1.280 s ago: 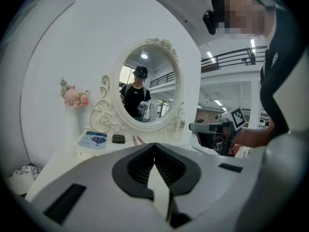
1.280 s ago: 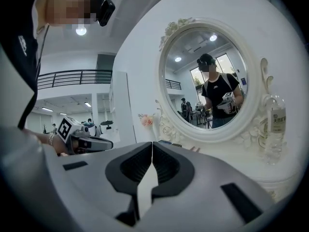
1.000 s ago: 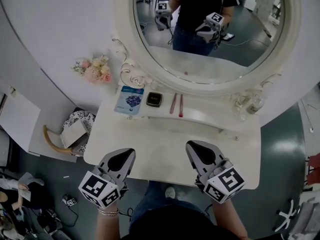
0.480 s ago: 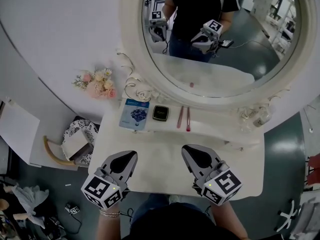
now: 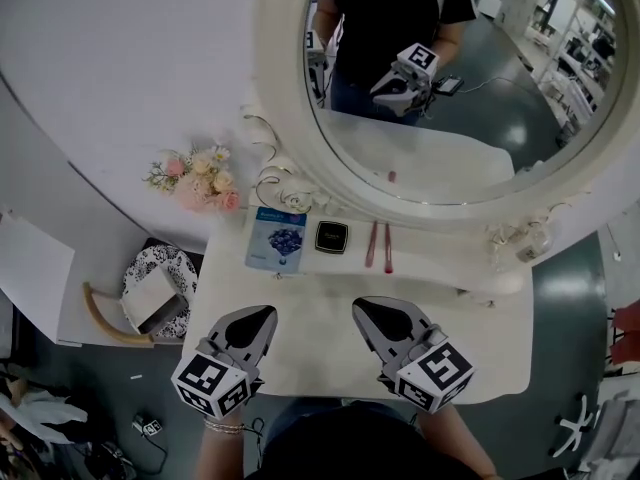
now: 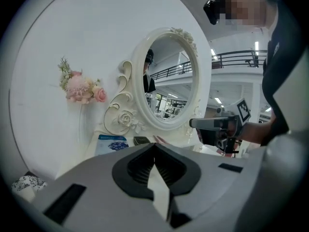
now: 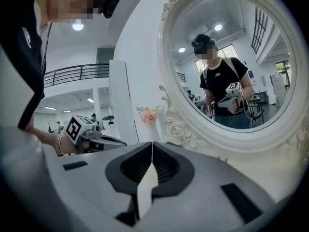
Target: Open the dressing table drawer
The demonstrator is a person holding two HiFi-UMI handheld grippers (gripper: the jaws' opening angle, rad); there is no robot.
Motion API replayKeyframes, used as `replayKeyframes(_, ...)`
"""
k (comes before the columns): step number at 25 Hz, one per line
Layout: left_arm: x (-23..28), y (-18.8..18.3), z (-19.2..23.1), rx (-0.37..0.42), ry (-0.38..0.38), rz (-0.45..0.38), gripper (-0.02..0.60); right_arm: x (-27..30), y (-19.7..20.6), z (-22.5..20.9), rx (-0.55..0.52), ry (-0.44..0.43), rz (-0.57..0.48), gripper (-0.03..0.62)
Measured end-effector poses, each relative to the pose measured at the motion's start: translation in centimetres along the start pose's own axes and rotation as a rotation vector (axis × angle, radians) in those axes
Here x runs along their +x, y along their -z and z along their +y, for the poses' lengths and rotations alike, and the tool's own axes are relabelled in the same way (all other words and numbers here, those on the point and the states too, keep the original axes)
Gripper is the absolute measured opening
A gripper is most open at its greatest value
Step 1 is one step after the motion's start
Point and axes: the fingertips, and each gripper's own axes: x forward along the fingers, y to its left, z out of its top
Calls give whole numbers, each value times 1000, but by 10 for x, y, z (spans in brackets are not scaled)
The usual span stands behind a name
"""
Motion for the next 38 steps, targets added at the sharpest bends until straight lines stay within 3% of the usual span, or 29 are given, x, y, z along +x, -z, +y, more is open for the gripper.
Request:
replayKeyframes(18,27,40,41,-23,32,113,17,47,24,14,1,-49,114,18)
replayKeyframes(30,39,76,64,-80,-10,200,18,65,41,13,42,-52,152,18)
replayKeyframes(38,55,102,74,-100,33,269,20,80,48,10,74,-58,173,18)
